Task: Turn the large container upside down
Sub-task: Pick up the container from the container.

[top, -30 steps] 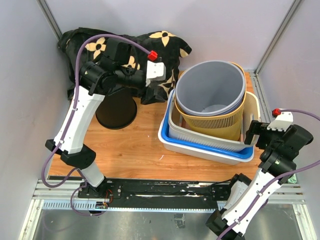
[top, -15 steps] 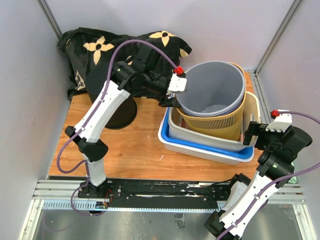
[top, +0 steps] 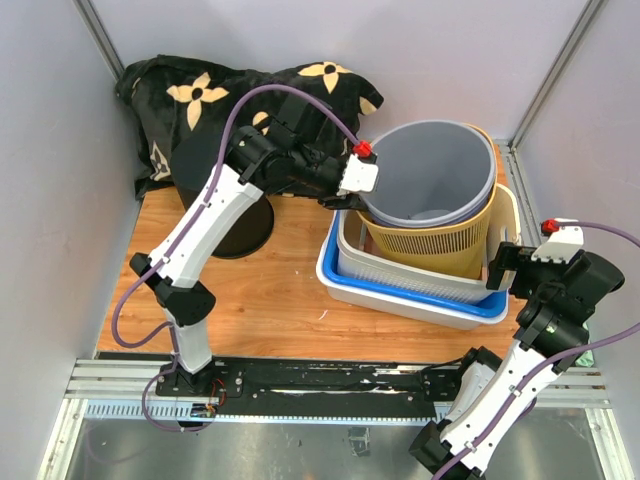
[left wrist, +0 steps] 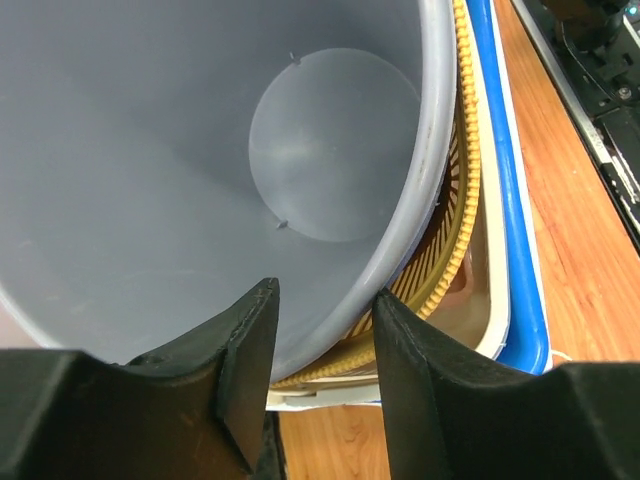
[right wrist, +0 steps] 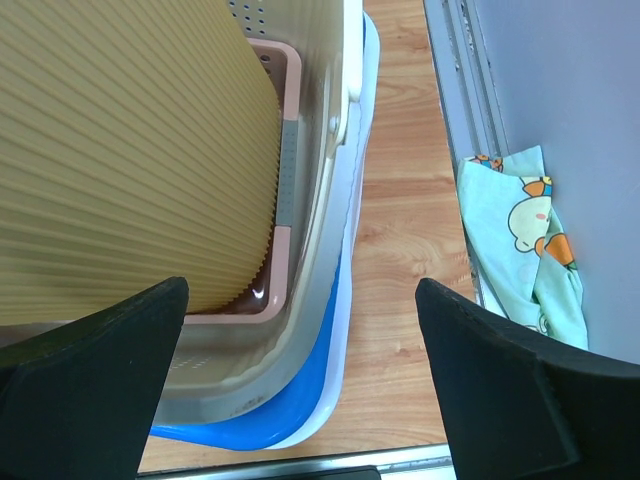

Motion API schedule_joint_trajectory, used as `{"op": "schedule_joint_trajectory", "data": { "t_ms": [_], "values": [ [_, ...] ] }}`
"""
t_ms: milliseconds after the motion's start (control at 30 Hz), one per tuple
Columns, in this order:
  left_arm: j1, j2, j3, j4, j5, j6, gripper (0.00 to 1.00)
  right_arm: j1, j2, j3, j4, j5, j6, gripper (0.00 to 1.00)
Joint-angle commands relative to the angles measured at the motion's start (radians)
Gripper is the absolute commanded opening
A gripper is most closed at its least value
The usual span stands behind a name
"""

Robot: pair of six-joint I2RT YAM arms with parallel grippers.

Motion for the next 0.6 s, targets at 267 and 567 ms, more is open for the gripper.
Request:
{"op": "schedule_joint_trajectory", "data": {
  "t_ms": [267,567],
  "values": [
    [-0.135,0.013,-0.221,-0.128,-0.340,0.150,0.35,-0.012,-0.005,-0.003,0.036,-0.034,0.006,0.99],
    [-0.191,0.050,-0.081,-0.126,-0.440,0.081,0.00,-0.012,-0.013,-0.005,0.036,-0.030,0.006,0.99]
  ]
}}
